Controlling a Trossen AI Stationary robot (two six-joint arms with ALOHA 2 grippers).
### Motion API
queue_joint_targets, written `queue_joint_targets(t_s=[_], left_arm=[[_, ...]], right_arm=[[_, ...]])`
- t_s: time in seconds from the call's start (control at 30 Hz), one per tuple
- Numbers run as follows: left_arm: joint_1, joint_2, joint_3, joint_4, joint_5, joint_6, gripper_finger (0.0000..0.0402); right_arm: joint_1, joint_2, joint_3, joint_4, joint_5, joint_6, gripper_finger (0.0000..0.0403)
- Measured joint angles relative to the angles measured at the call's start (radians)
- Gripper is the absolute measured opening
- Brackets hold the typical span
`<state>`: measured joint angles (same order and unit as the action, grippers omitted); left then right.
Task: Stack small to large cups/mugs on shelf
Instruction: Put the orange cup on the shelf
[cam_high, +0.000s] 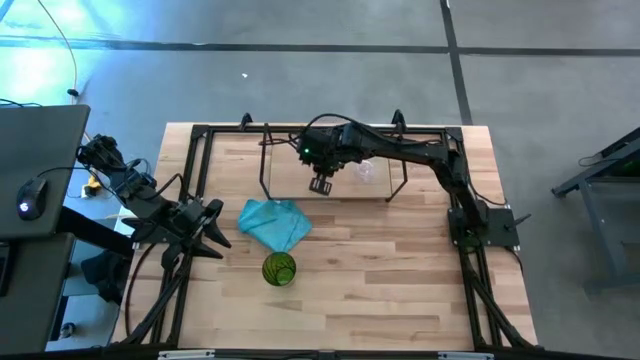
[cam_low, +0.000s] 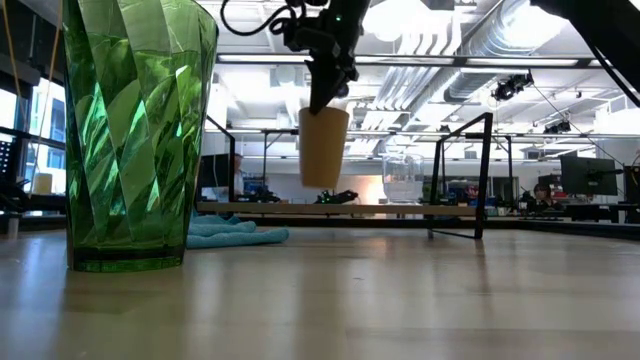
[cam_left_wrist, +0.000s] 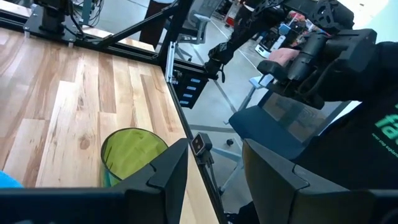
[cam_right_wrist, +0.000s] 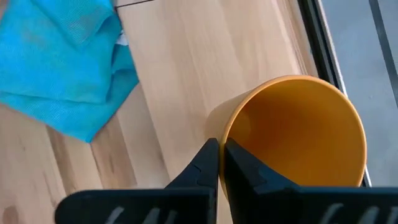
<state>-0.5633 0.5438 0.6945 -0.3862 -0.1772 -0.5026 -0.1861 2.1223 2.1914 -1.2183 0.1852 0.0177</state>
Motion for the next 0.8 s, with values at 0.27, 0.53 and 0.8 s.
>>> queue_joint_targets(t_s=[0.27,0.53,0.8], left_arm=[[0.0,0.0,0.0,0.0,-0.009,-0.001,0.0143],[0.0,0.0,0.0,-0.002,-0.018,-0.001,0.0143],[0.0,0.0,0.0,-0.008,-0.02,0.0,0.0143]], right_arm=[[-0.031,0.0,0.0,0.003,-0.041,-0.003,0.0],[-0.05,0.002,-0.017,-0.013,-0.066,-0.011,0.0],[-0.058,0.002,-0.017,0.005,-0.084,-0.017,0.0]])
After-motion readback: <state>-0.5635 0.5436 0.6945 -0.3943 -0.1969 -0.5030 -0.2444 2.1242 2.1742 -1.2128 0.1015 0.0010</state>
